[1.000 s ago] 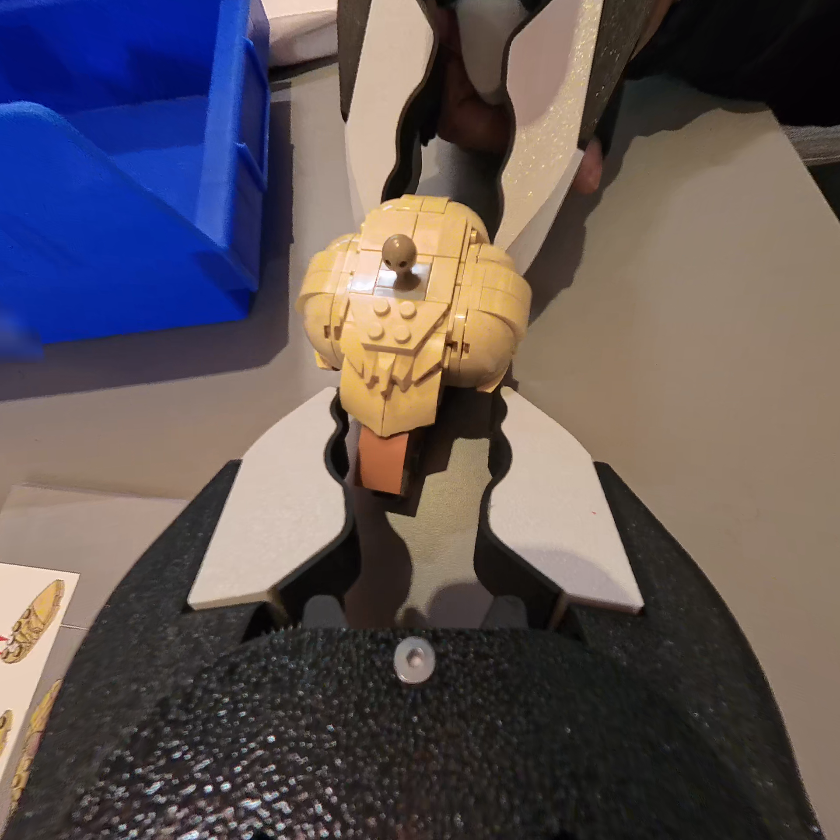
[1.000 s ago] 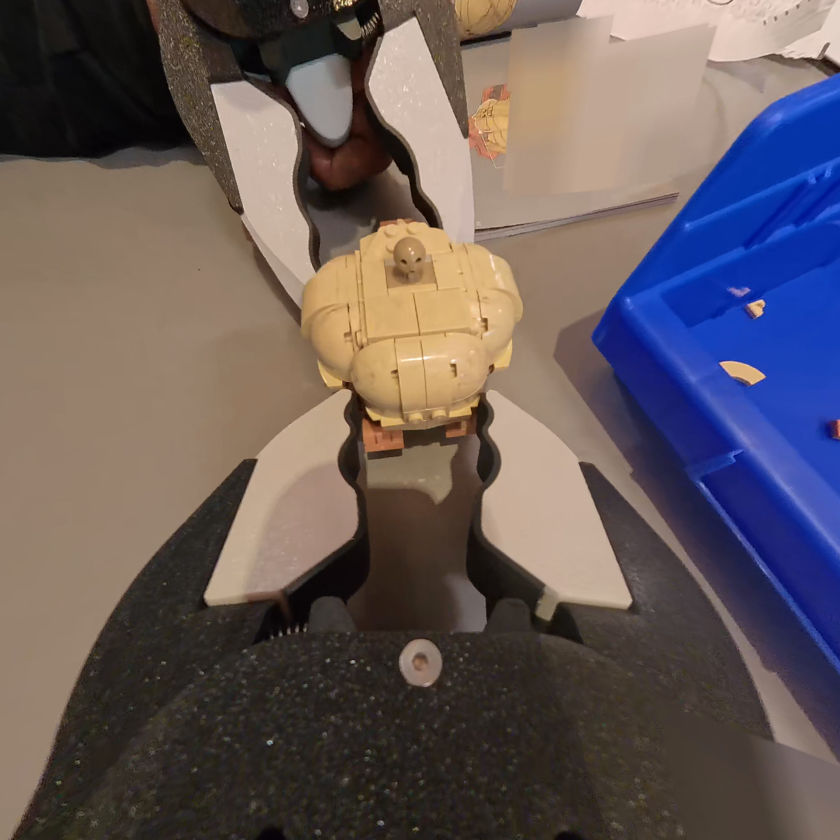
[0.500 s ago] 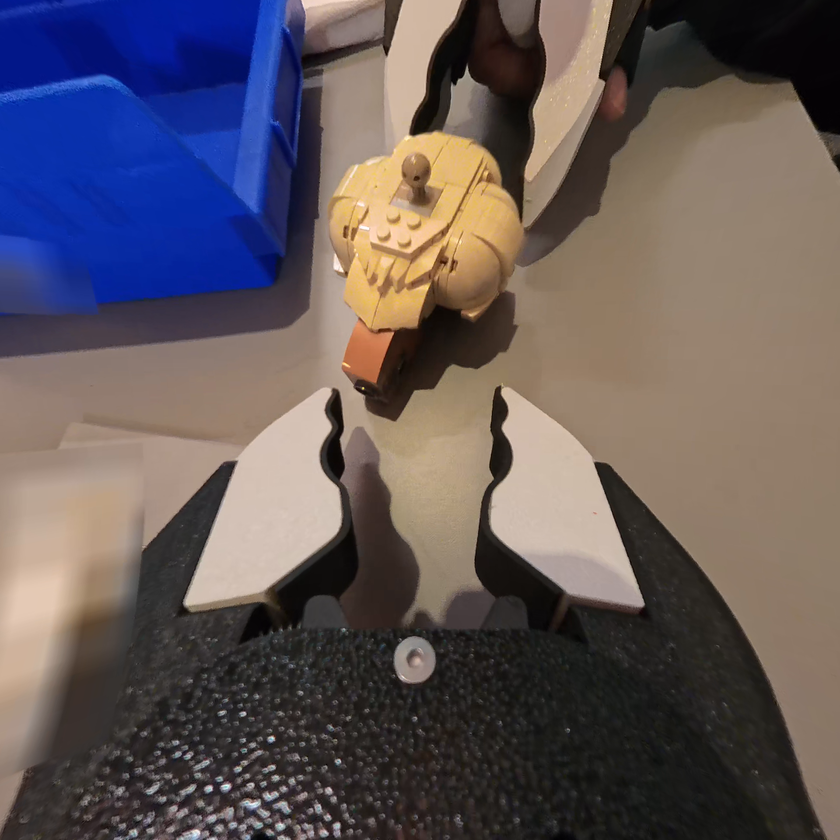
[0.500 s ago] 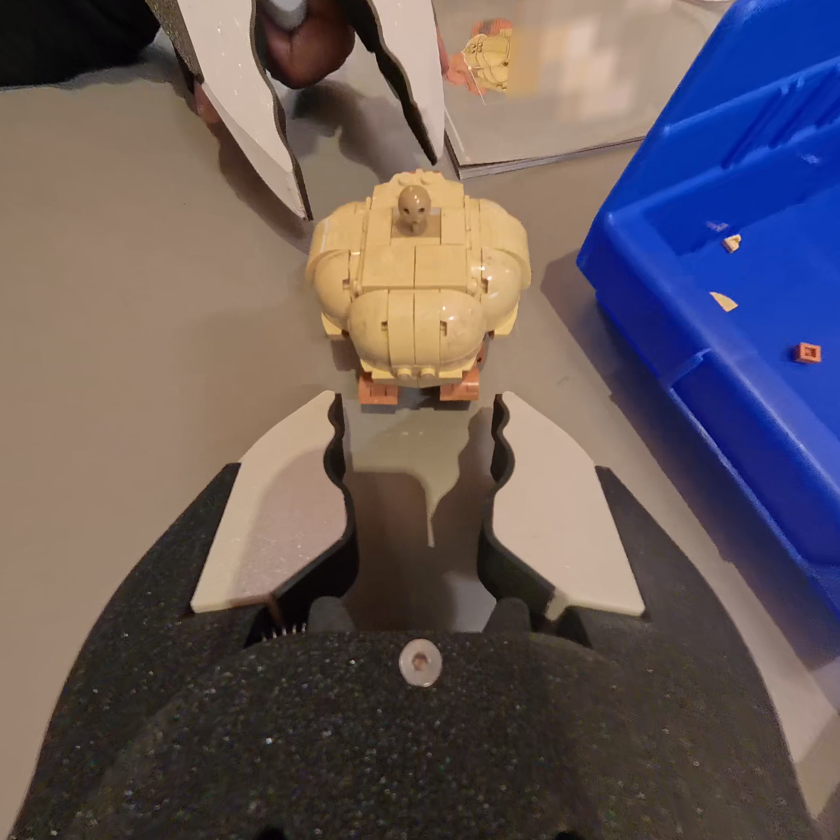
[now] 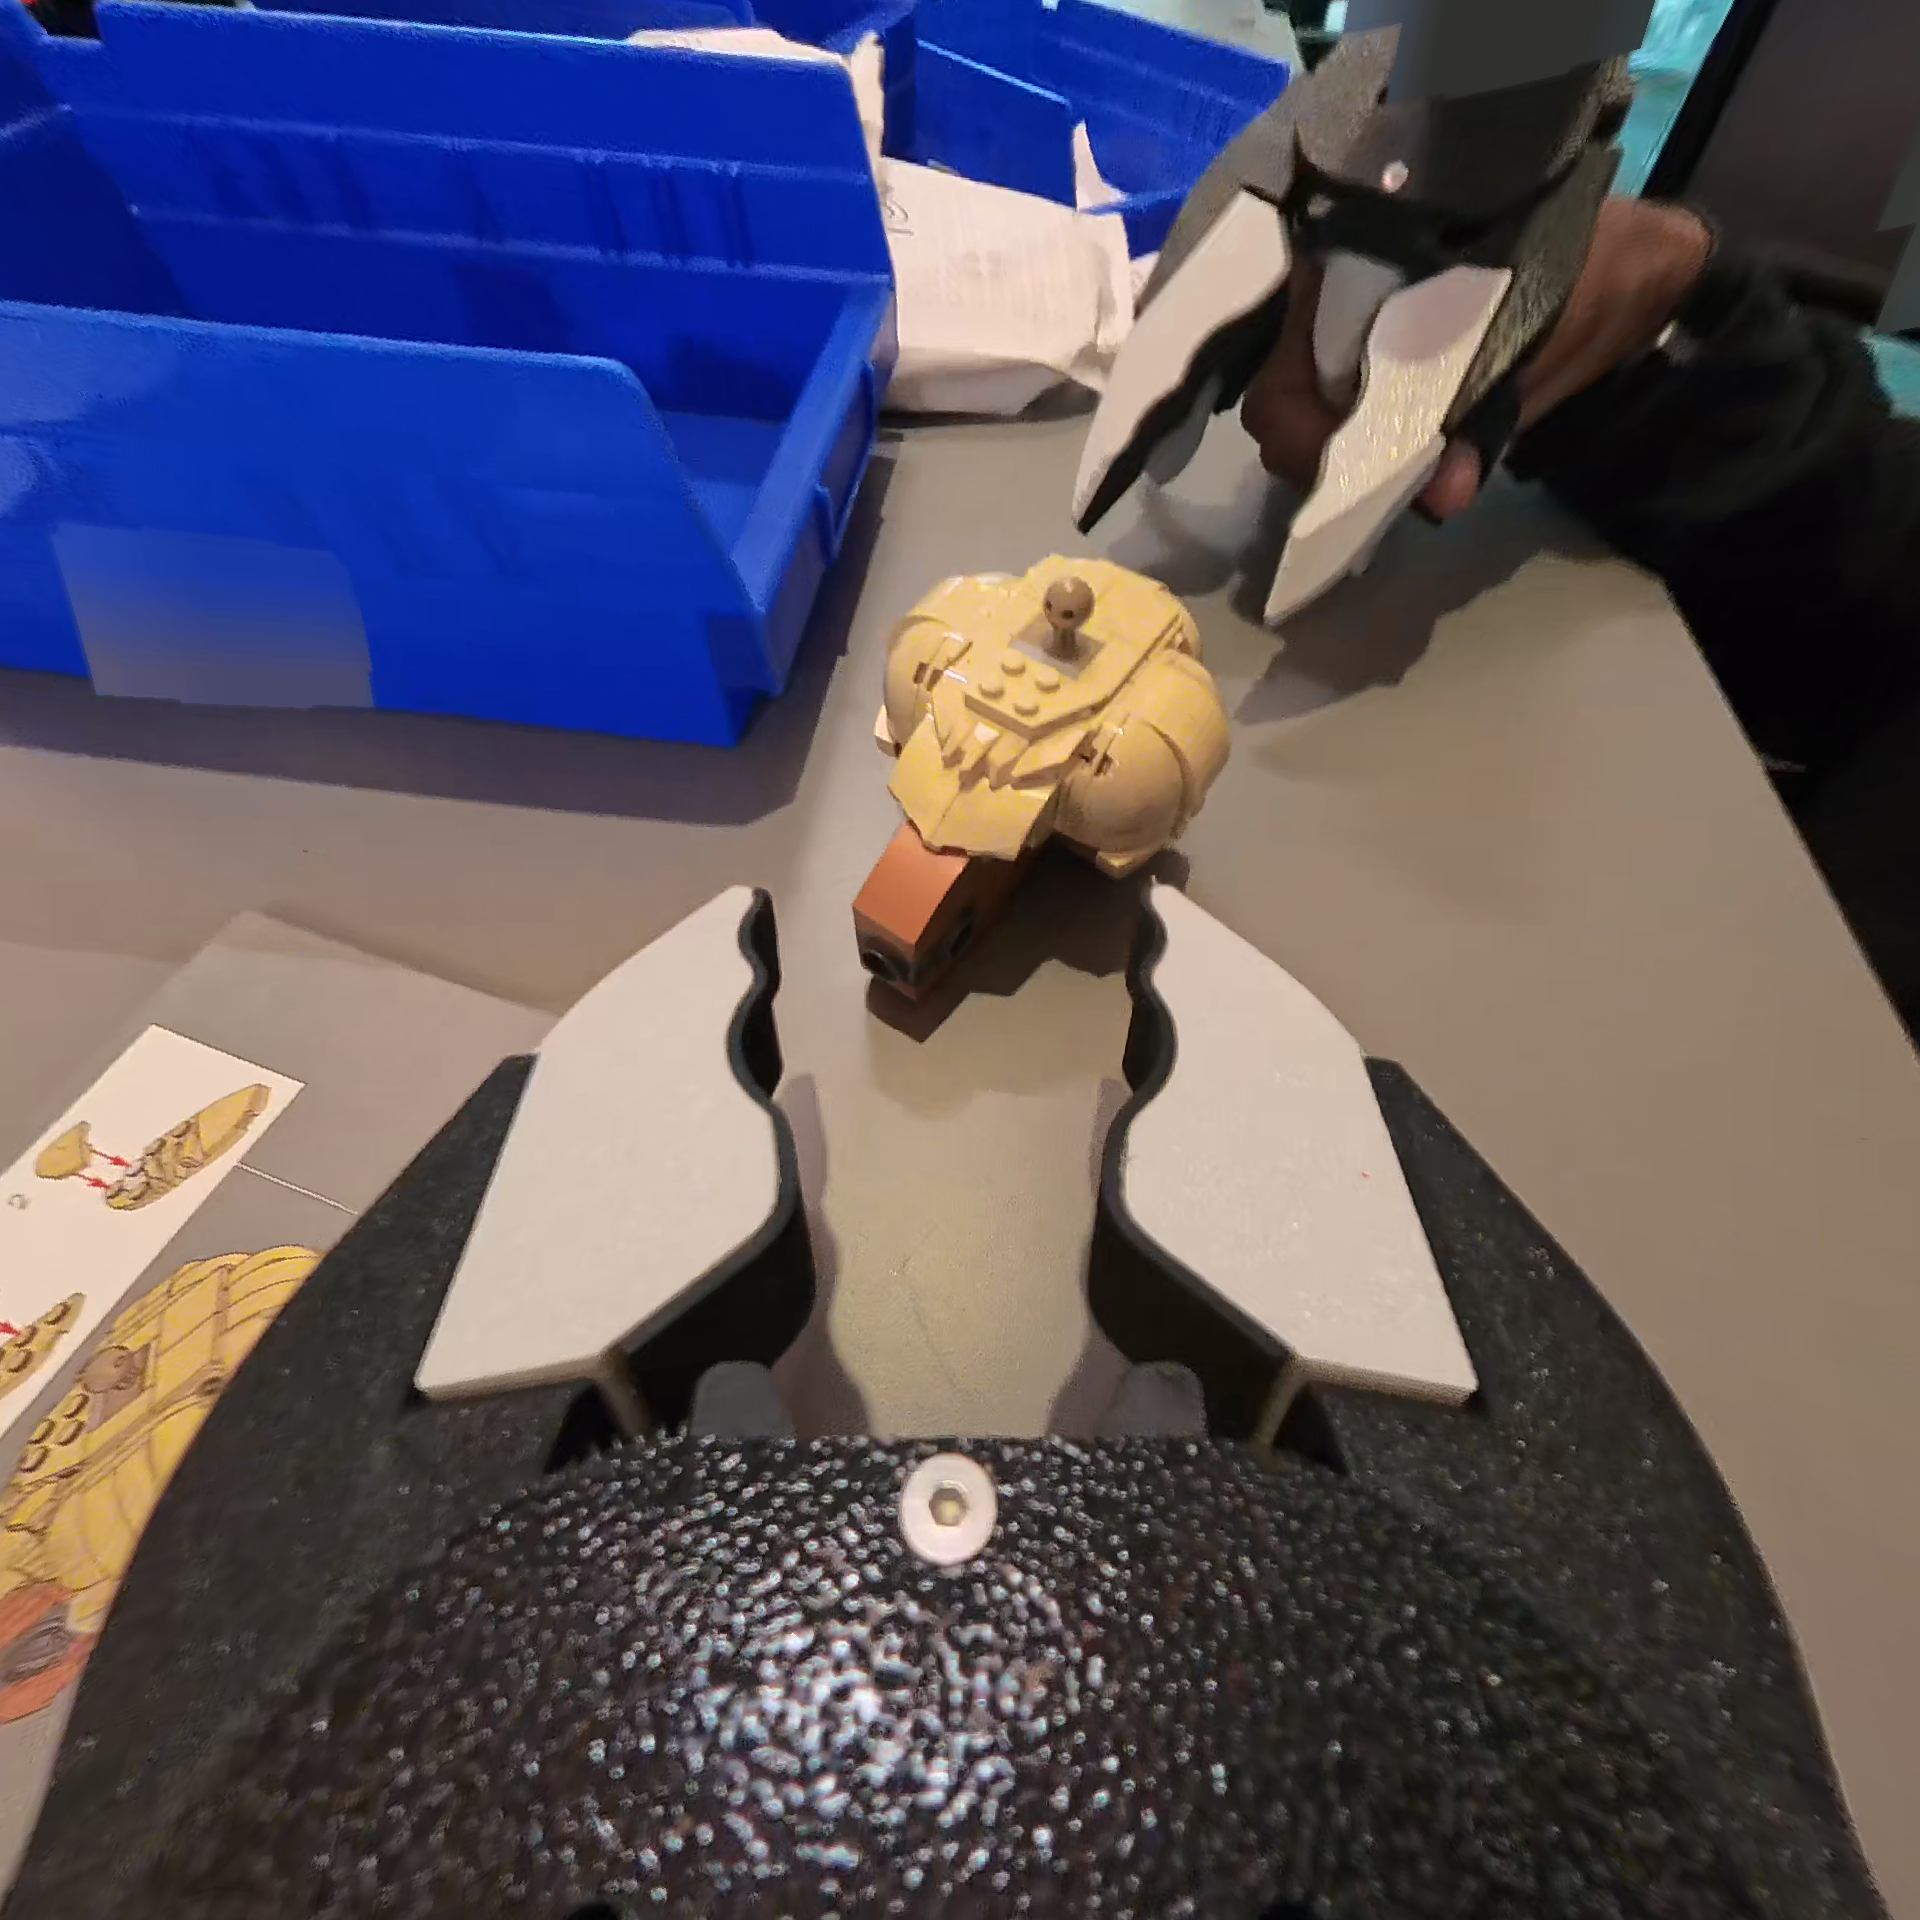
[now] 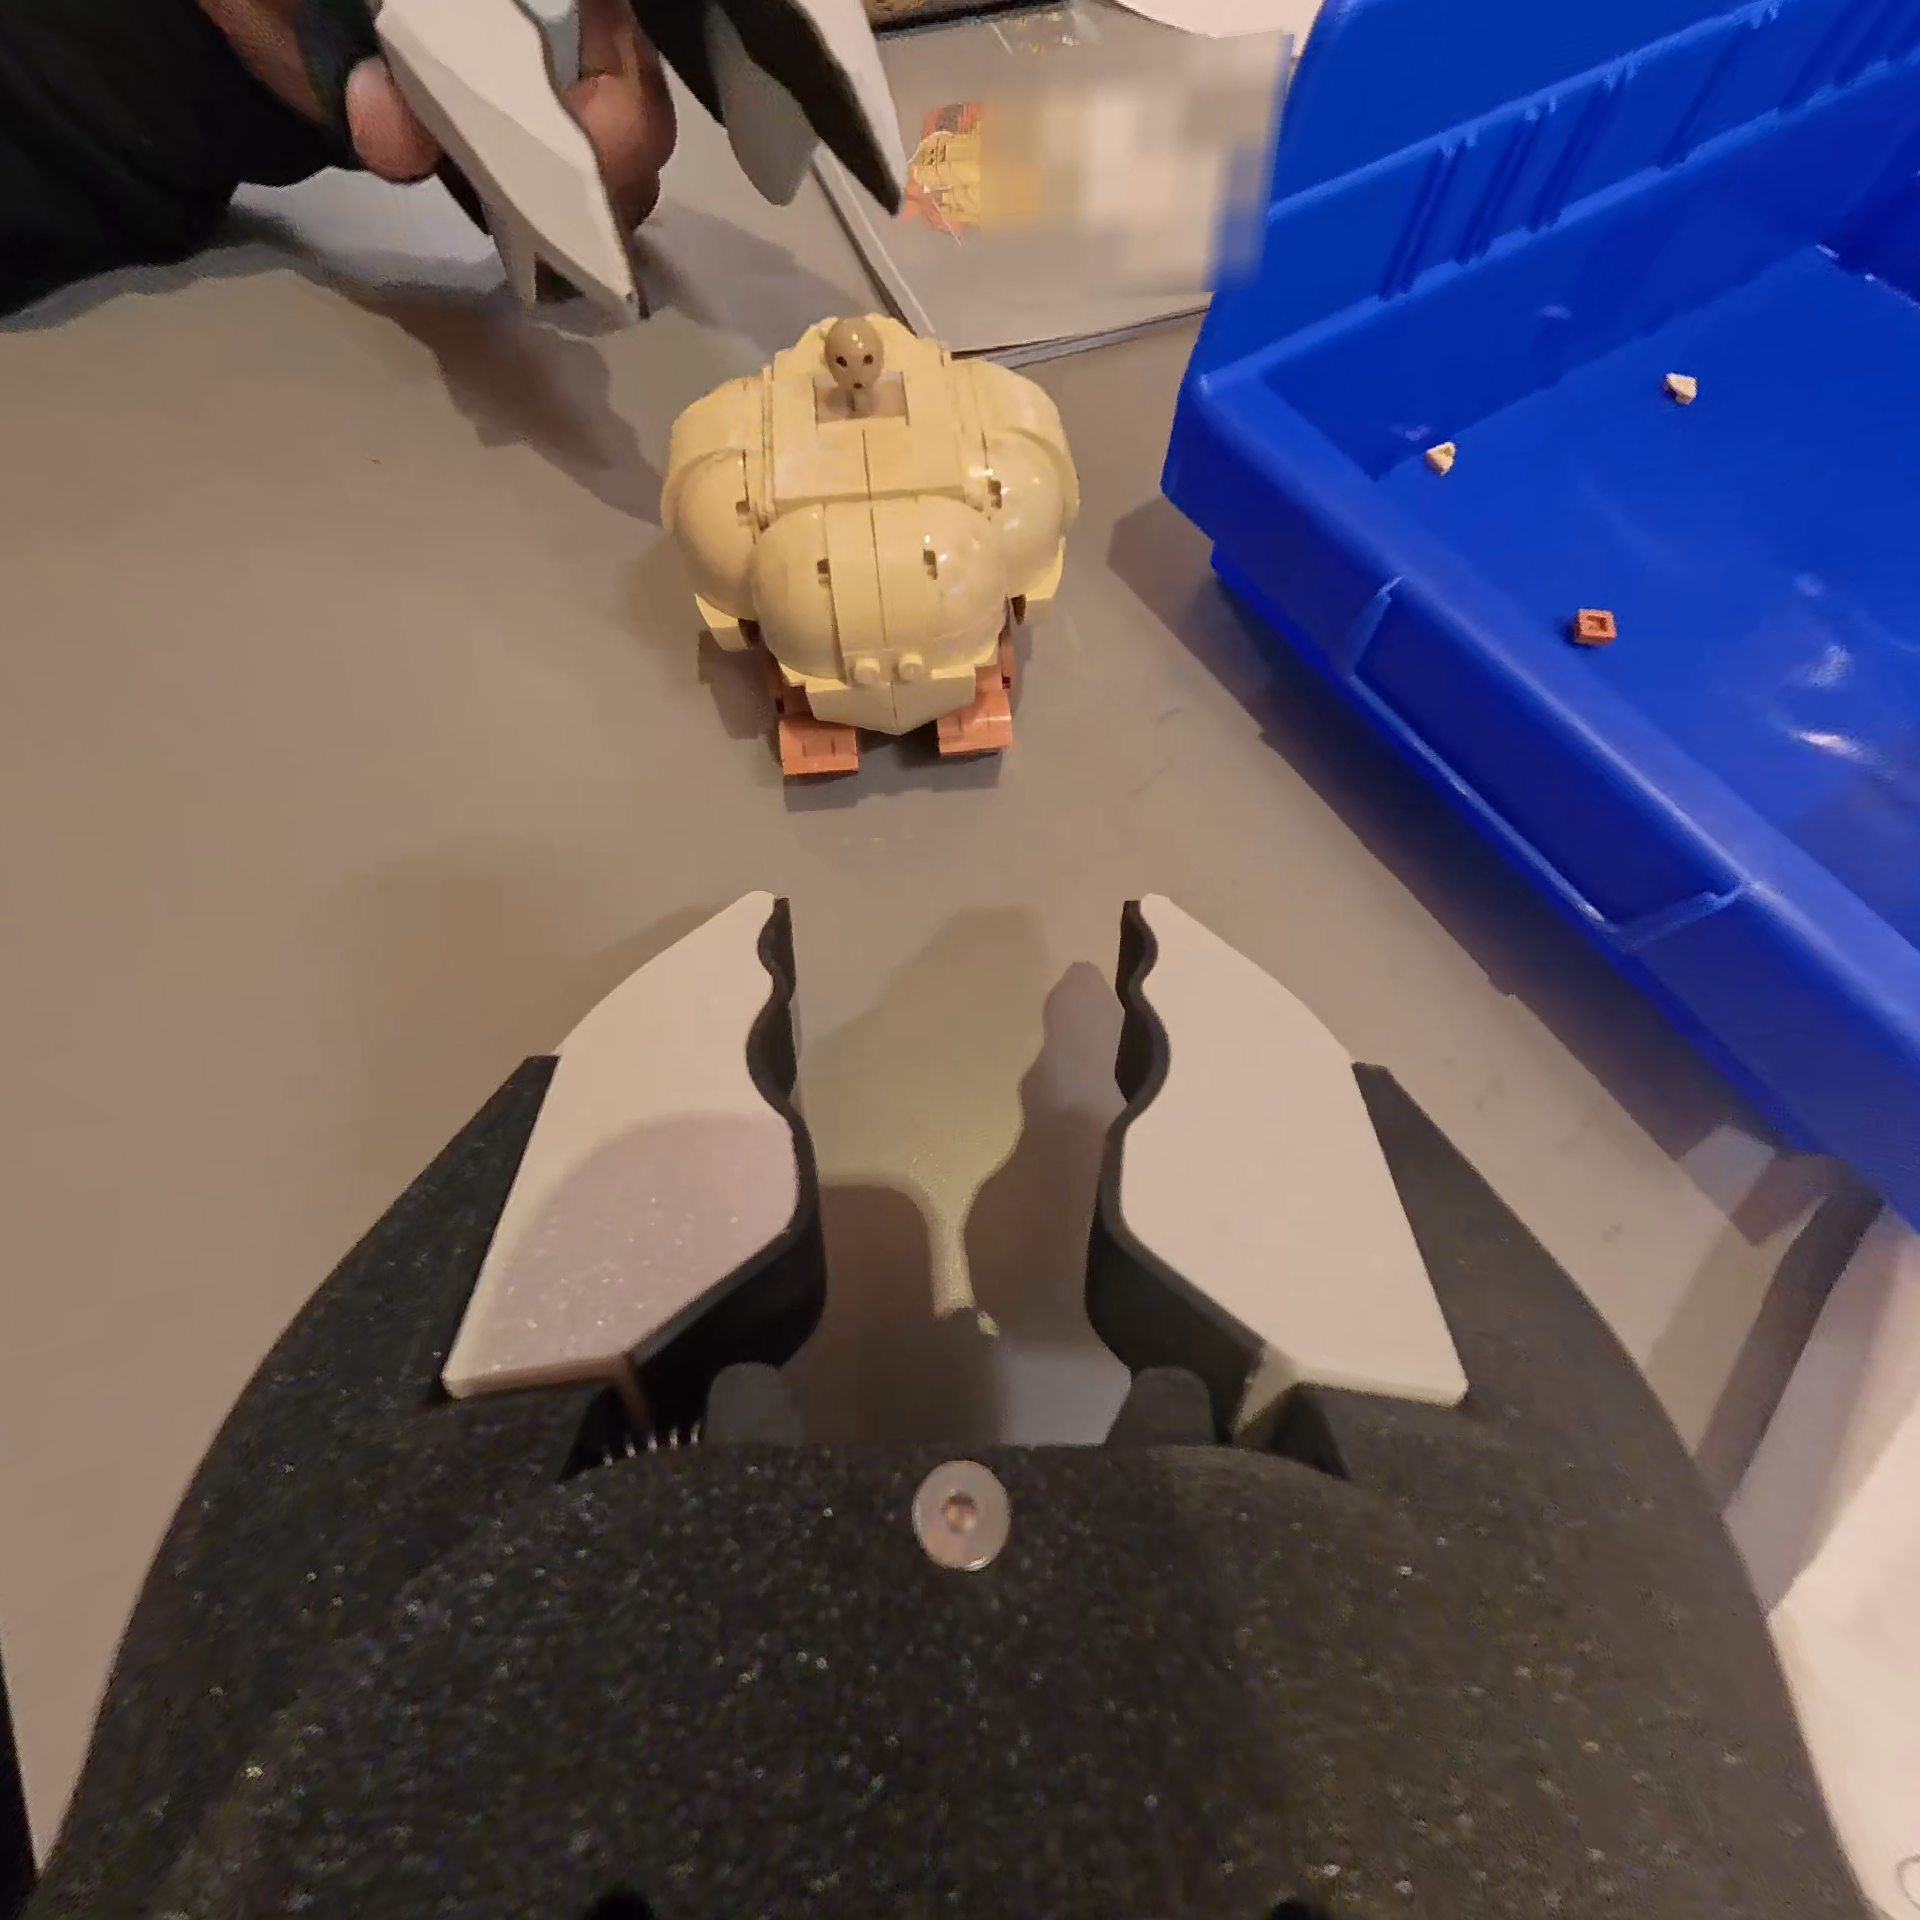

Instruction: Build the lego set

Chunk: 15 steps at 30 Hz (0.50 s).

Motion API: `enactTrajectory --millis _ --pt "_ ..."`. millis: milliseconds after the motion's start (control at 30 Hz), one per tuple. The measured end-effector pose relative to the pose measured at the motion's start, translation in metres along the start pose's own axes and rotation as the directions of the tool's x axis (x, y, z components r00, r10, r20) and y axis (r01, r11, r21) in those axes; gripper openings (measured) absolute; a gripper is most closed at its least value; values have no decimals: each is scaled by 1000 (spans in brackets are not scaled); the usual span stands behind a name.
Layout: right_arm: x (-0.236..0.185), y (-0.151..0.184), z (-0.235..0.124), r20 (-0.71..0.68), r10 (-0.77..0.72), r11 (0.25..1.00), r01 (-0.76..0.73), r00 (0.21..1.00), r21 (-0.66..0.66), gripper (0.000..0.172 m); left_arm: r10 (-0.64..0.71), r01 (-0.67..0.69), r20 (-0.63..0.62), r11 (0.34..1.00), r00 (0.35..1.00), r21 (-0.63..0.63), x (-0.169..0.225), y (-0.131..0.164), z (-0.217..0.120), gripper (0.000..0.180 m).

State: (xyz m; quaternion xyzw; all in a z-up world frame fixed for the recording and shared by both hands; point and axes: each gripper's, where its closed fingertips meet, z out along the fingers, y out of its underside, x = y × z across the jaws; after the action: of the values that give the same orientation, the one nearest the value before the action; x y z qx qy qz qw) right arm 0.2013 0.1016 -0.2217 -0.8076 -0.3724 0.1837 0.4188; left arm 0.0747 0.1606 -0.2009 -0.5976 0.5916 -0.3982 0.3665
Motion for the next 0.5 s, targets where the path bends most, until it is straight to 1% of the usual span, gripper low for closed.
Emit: enactTrajectory --millis 67,167,267,367,500 --pt "-3 0 1 2 -17 1000 17 1000 -7 60 -39 39 -9 999 999 5 -2 -1 1 63" --pt "-4 0 1 -1 -27 1000 27 1000 -8 59 -45 45 10 999 999 -5 -4 0 3 63" --pt "-1 -3 0 -17 -32 999 32 999 6 58 -41 38 54 998 998 43 -10 -6 -2 62" --pt "3 -6 0 -40 -36 999 38 999 31 57 -14 -6 152 991 988 130 -24 -15 -19 61" --pt "3 -16 0 -32 -31 995 34 999 96 56 28 -92 308 977 951 195 -46 -20 -58 59"
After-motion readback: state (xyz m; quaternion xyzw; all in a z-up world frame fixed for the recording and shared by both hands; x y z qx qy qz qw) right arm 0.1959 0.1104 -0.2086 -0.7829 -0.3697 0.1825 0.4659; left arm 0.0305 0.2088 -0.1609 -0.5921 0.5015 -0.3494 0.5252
